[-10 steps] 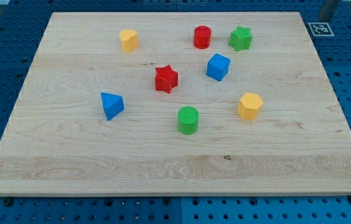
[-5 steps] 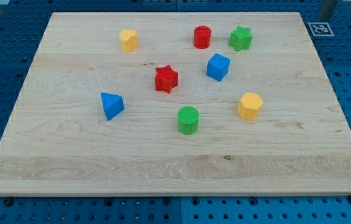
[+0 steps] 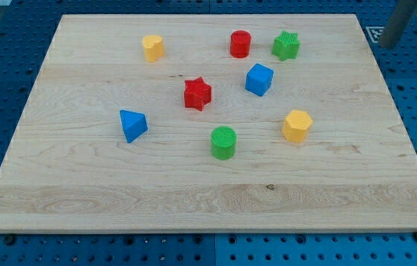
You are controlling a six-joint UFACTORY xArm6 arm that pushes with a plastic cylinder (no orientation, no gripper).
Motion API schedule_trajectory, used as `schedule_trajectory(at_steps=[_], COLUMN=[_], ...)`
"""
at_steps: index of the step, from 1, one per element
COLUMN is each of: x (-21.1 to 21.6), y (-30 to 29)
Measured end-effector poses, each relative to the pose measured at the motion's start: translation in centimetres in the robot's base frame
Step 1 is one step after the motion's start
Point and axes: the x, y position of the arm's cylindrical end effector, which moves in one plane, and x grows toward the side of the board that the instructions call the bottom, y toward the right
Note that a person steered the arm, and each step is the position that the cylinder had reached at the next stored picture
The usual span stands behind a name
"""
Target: Push the blue triangle closer to the yellow heart
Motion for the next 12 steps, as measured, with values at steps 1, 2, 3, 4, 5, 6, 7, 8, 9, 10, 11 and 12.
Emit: schedule_trajectory(at_steps=[1, 2, 3, 4, 5, 6, 7, 8, 9, 10, 11, 12], x=[7.4, 15.1, 21.4, 28.3, 30.3, 30.0, 29.7, 26.4, 23.3, 23.3, 23.3, 22.7], y=[-0.1, -0.1, -0.1, -4.9, -11.2, -19.6, -29.0, -35.8, -38.6, -38.6, -38.6, -38.7])
